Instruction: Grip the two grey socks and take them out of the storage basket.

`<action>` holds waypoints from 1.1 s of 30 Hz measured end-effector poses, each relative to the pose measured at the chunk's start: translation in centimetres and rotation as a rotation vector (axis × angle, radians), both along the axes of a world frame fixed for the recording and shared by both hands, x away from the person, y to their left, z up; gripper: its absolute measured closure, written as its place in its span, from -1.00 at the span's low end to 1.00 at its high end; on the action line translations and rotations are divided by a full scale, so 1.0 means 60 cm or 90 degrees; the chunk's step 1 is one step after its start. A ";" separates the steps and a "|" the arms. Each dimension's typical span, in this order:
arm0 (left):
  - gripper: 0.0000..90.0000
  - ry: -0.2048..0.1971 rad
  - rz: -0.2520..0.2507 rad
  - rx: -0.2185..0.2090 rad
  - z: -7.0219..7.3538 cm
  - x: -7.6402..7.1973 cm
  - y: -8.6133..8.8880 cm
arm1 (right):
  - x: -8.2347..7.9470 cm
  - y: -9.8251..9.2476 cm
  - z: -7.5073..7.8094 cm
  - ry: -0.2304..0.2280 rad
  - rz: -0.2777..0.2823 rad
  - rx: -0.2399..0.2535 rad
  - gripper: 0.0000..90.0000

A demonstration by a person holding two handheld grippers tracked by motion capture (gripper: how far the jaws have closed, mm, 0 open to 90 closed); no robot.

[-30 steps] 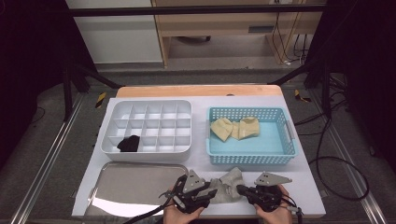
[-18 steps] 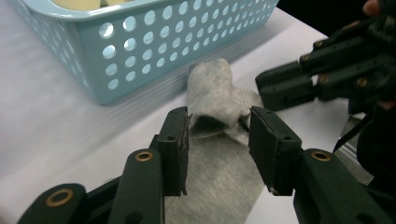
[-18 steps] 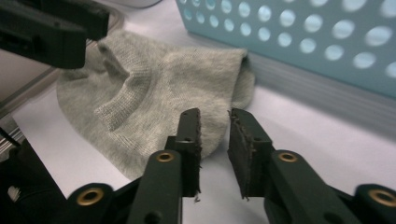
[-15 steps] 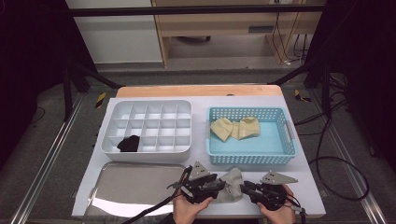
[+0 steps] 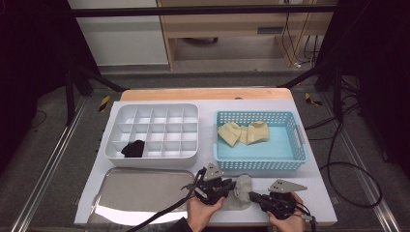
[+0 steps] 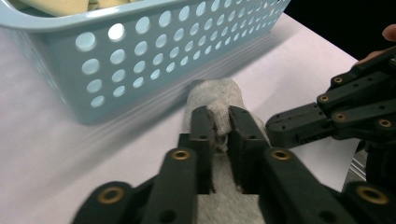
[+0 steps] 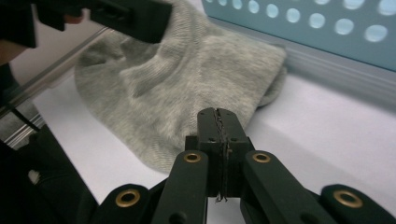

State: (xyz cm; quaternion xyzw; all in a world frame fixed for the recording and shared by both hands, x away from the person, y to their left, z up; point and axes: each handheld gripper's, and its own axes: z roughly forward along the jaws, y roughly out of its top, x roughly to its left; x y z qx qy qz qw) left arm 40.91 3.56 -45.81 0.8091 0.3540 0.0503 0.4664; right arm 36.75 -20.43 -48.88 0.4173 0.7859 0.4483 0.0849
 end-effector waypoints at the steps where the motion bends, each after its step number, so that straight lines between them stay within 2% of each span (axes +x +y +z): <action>1: 0.86 -0.001 -0.001 0.001 0.001 0.002 0.000 | -0.001 0.002 0.001 0.000 0.005 0.003 1.00; 9: 0.87 -0.011 -0.003 -0.001 0.002 0.014 0.000 | -0.006 0.028 0.000 -0.011 0.035 0.018 0.97; 11: 0.77 -0.014 0.002 -0.005 0.005 0.011 0.002 | -0.006 0.025 0.001 -0.017 0.031 0.025 0.92; 14: 0.50 -0.028 -0.003 -0.006 0.018 -0.001 0.007 | -0.008 0.010 0.008 -0.037 0.006 0.036 0.85; 17: 0.32 -0.044 -0.002 0.008 0.027 -0.023 0.011 | -0.007 -0.012 0.014 -0.061 -0.034 0.038 0.78; 21: 0.18 -0.029 0.014 0.035 0.020 -0.046 0.011 | -0.003 -0.032 0.013 -0.073 -0.079 0.037 0.67; 25: 0.15 -0.004 0.029 0.061 -0.003 -0.045 0.005 | 0.002 -0.040 0.010 -0.070 -0.100 0.032 0.65; 27: 0.15 0.021 0.034 0.058 -0.014 -0.039 0.002 | 0.004 -0.040 0.008 -0.070 -0.103 0.030 0.62; 28: 0.16 0.020 0.035 0.060 -0.018 -0.037 0.000 | 0.005 -0.039 0.008 -0.068 -0.103 0.030 0.61; 30: 0.23 0.025 0.042 0.060 -0.024 -0.035 -0.002 | 0.008 -0.037 0.007 -0.068 -0.104 0.029 0.58; 33: 0.48 0.026 0.051 0.073 -0.032 -0.033 -0.003 | 0.012 -0.030 0.007 -0.065 -0.102 0.032 0.54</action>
